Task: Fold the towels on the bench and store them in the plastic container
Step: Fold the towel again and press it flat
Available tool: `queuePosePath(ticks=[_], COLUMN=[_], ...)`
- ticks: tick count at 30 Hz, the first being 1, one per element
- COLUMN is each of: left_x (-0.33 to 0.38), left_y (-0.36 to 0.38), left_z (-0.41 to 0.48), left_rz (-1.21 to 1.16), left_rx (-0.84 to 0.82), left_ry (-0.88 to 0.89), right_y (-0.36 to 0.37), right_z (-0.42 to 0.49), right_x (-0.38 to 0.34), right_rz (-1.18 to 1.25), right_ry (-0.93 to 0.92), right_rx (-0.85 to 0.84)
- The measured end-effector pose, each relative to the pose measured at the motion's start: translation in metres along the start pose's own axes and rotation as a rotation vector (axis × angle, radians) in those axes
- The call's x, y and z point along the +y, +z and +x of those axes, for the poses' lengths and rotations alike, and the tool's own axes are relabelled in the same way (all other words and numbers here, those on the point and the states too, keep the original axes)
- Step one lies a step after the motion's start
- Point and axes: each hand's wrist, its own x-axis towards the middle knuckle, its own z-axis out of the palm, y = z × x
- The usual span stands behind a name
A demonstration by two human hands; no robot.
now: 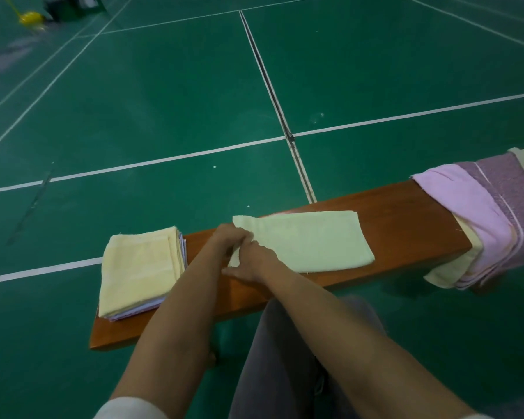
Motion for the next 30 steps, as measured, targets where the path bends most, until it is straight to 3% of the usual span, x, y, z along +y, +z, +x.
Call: queuePosePath(ticks=[4, 8, 17, 24, 30], left_x=[0.004, 0.013, 0.029, 0.065, 0.091], left_y=[0.0, -0.001, 0.019, 0.043, 0.06], left_z=[-0.005, -0.012, -0.03, -0.047, -0.068], left_rz=[-0.061, -0.161, -0.15, -0.219, -0.114], left_rx=[-0.109, -0.116, -0.083, 0.287, 0.31], left_ry=[-0.081, -0.067, -0.165, 0.114, 0.251], right_y=[-0.004, -0.009, -0.052, -0.089, -0.112], right_z=[-0.004, 0.0, -0.018, -0.037, -0.048], right_x=[-0.006, -0.005, 0.02, 0.047, 0.074], right_rz=[0.115, 0.236, 0.263, 0.321, 0.514], right_ry=[0.117, 0.185, 0.241, 0.249, 0.268], right_rx=[0.097, 0.17, -0.022, 0.072, 0.013])
